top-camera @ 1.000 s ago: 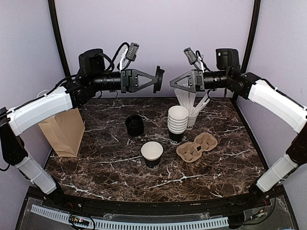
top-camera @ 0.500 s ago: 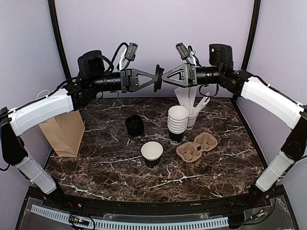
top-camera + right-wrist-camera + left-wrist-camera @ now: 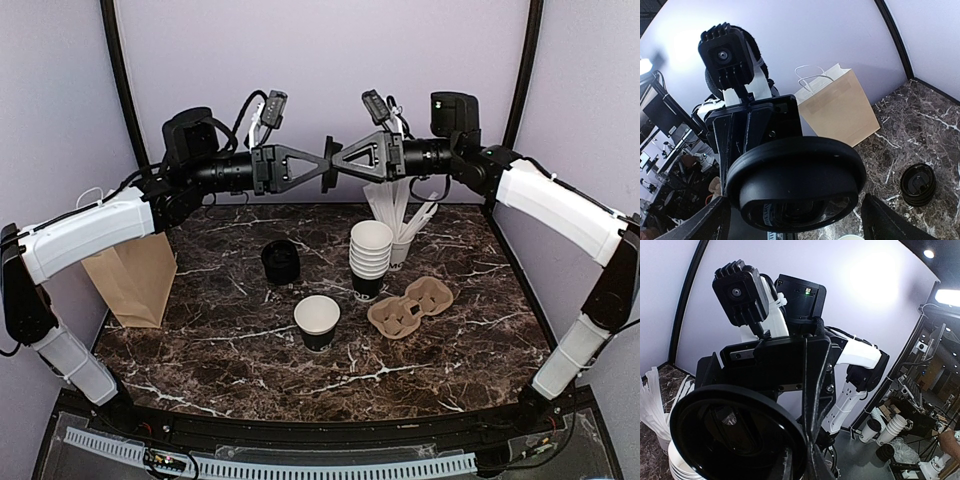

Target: Pack the takeout coffee

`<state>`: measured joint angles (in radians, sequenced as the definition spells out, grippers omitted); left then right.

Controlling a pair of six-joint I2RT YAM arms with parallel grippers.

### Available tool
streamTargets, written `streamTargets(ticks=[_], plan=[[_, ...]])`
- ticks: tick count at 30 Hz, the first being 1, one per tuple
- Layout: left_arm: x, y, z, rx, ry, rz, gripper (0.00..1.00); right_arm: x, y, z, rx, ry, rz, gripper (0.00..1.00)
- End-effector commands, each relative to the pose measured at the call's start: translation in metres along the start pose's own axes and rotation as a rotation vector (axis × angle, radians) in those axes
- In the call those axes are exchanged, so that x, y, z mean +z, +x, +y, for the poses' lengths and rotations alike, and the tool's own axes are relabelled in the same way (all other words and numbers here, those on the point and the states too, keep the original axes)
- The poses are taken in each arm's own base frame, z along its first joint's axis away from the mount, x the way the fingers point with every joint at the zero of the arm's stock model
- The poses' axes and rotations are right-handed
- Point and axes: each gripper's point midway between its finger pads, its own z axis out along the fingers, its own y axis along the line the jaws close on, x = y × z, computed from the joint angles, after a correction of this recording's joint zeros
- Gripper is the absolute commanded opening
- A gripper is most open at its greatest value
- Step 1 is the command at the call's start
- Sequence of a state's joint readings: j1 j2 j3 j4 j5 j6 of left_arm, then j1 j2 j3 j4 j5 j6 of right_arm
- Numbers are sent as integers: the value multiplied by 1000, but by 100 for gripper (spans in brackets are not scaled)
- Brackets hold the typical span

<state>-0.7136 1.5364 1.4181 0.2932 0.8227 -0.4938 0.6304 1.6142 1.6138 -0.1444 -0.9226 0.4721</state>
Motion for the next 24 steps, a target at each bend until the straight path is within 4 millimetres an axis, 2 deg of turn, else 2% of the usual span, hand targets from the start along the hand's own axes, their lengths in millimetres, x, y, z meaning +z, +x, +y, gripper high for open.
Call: streamTargets(ticks=[1, 9, 13, 17, 21, 24], plan=[[-6, -13, -21, 46, 41, -39, 13, 1, -12, 10, -52, -31, -33, 89], [-6, -10, -20, 43, 47, -33, 13, 2, -9, 15, -55, -73, -25, 81], [-6, -10, -22, 43, 54, -36, 13, 3, -6, 10, -43, -63, -23, 89], [-7, -10, -24, 46, 64, -41, 13, 5, -3, 7, -34, -63, -18, 93], [-7, -9, -24, 45, 64, -41, 13, 6, -3, 7, -31, -70, -18, 89], [-7, -8, -22, 42, 61, -37, 13, 6, -2, 9, -35, -82, -16, 82]])
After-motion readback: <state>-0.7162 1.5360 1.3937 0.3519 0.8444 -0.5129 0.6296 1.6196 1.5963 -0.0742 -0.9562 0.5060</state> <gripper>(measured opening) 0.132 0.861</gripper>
